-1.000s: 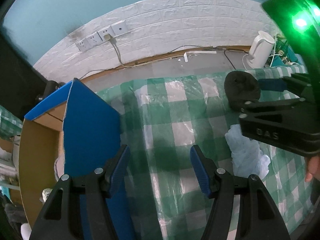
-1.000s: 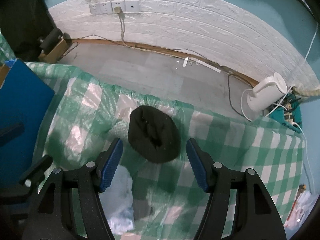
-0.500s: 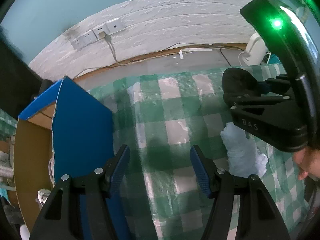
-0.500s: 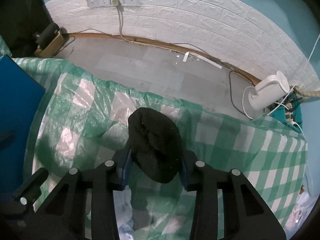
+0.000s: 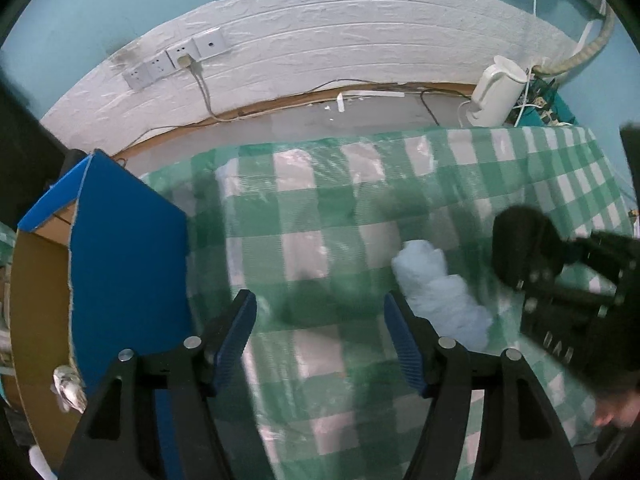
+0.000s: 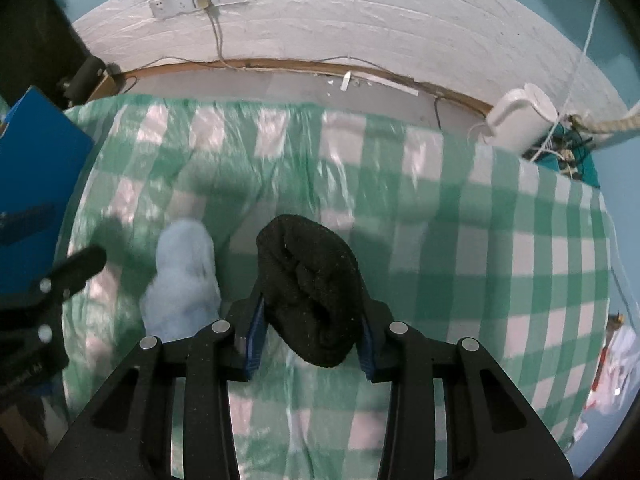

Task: Organize soft objects
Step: 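Grasp the black beanie with the right tool while the left tool grasps the white cloth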

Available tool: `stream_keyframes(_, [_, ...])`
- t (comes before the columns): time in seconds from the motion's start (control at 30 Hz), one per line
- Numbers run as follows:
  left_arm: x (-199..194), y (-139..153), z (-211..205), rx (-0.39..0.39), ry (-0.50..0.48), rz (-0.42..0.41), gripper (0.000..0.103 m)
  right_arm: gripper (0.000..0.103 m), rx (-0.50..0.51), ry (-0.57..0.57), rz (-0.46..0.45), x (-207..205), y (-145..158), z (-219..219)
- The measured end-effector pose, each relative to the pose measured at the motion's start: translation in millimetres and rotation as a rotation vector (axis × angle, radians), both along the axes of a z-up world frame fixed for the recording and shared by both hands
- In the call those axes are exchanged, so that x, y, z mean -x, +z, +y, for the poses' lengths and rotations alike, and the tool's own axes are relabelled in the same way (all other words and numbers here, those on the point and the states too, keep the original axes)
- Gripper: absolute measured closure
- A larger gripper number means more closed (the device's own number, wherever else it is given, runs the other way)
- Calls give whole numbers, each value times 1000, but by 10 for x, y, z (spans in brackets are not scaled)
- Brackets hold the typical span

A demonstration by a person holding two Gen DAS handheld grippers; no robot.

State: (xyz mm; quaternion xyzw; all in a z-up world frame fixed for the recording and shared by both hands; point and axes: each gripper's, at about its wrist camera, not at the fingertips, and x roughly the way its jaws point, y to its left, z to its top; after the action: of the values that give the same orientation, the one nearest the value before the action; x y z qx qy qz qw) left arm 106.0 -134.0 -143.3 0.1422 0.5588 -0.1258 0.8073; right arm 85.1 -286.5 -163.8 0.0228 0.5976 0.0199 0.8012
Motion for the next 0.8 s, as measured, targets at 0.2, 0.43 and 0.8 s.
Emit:
stream_keyframes(0.2, [110,-28,-254,-13,-42,8,28,67,-16,28,6,165,-15,23])
stream_keyframes(0.43, [170,-100,-420,-8,-44,18,20,67,0,10,20,252,7,-131])
stream_keyframes(0.8, [212,-260,-695,5,-66,41,17,67,-15,-71,35,471,-16,-473])
